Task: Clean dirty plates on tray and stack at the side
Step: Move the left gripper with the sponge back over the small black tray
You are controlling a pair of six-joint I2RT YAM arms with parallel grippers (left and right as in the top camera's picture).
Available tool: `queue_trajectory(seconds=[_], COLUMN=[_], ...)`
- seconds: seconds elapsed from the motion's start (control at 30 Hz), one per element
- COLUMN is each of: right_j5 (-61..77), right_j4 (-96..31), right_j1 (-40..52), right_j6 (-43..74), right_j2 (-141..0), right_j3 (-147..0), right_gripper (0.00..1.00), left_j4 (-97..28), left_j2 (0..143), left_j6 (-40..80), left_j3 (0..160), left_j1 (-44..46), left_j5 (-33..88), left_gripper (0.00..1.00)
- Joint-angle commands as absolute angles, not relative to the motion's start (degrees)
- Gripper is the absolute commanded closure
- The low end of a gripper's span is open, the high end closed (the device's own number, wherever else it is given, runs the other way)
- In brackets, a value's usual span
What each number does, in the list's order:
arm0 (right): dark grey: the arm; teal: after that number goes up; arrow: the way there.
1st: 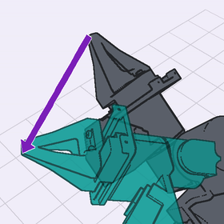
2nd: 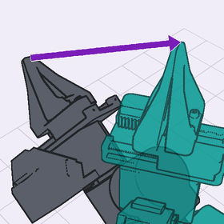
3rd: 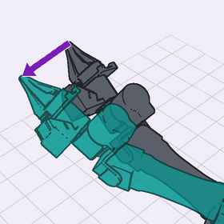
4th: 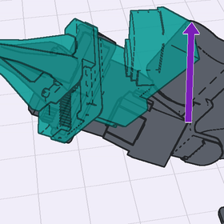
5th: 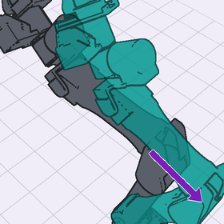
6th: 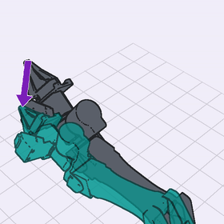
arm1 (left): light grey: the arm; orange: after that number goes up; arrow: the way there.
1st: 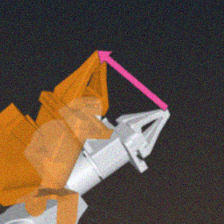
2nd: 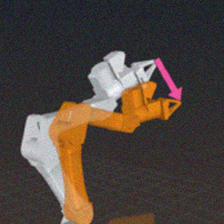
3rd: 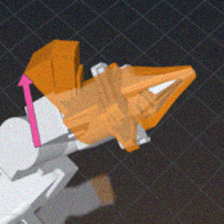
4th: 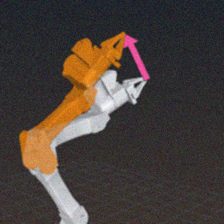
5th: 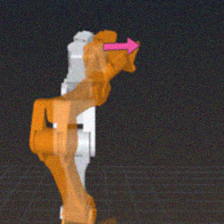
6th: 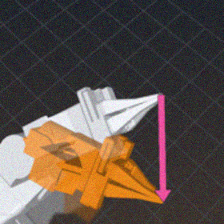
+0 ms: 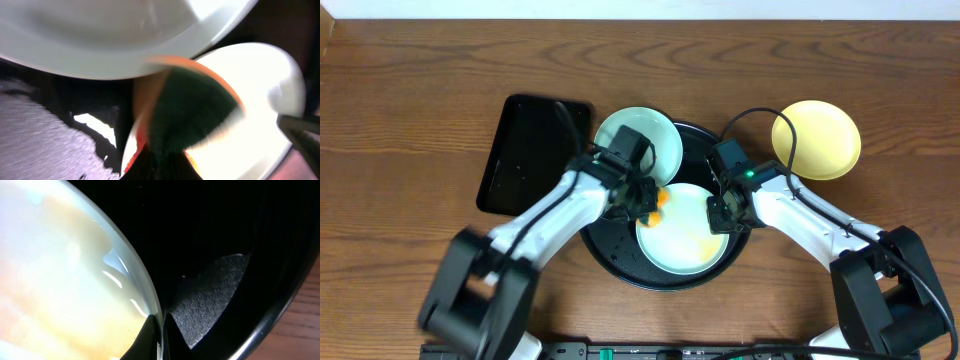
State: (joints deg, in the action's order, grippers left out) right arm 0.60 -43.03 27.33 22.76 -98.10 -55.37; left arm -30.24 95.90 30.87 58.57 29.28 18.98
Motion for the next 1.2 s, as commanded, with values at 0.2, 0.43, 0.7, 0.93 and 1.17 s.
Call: queue_trajectory(seconds=[0.2, 0.43, 0.7, 0.93, 1.17], right_j5=[-1.0, 6.2, 6.9, 4.1, -0.9], right_j4=[-43.7, -43.7, -41.2, -39.0, -40.0], right_j1=[26.9, 27.3, 29.1, 29.1, 29.1], right_j6=[22.4, 22.5, 25.1, 28.3, 28.3], right_j2=[-97.6, -97.6, -97.6, -97.6, -95.4], right_j3=[-55.4, -55.3, -51.9, -50.0, -51.6], right_gripper=[0.83, 0.64, 0.91, 0.99, 0.99], left_j4=[-33.1, -36.9, -36.2, -32.7, -26.4], left_j2=[81.3, 81.6, 82.1, 87.5, 97.0], left_j6=[24.8, 24.6, 22.6, 14.4, 10.7], left_j3=[58.8, 58.8, 58.8, 58.8, 58.8], left_j1=[26.3, 21.3, 12.0, 4.2, -1.9], left_j5=[9.0, 0.6, -1.1, 4.3, 10.5], left_gripper=[0.92, 0.93, 0.92, 0.92, 0.92])
